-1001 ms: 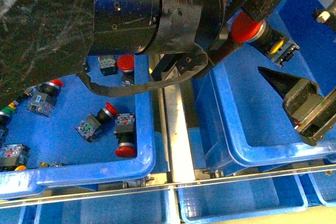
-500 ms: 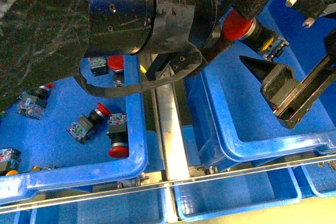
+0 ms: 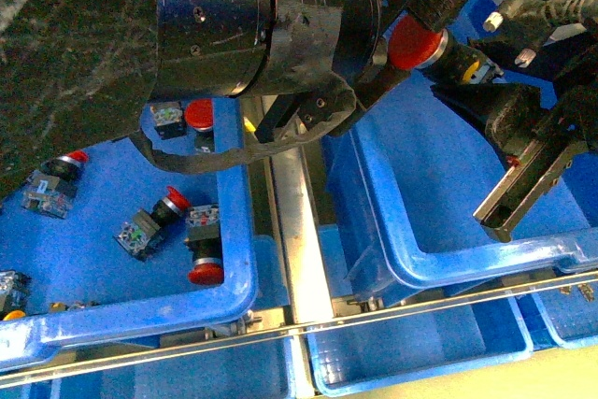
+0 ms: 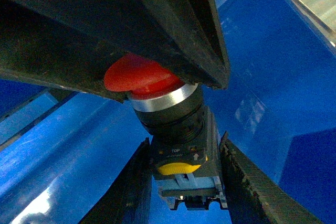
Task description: Pick red and yellow buttons and place in box
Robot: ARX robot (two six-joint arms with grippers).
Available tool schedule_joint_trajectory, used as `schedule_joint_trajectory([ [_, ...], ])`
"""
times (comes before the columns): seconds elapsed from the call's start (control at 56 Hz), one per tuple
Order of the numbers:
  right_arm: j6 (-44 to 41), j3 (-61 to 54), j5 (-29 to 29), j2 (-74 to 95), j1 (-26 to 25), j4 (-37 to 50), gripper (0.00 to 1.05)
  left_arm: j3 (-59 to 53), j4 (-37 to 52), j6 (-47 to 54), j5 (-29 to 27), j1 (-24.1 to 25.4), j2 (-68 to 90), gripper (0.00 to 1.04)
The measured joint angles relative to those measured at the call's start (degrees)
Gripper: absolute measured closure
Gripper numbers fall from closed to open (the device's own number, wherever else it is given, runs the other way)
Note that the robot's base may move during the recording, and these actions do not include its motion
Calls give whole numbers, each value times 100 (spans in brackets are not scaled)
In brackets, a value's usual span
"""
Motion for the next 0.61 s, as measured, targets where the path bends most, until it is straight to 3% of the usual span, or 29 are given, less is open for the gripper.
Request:
schedule_joint_trajectory([
  [0.483,-15,0,-61,42,-35,-26,75,15,-87,-37,-44,0,11,70],
  [0.608,-7,-7,-46,52,-77,-44,77,24,-83,-28,-85,0,11,51],
])
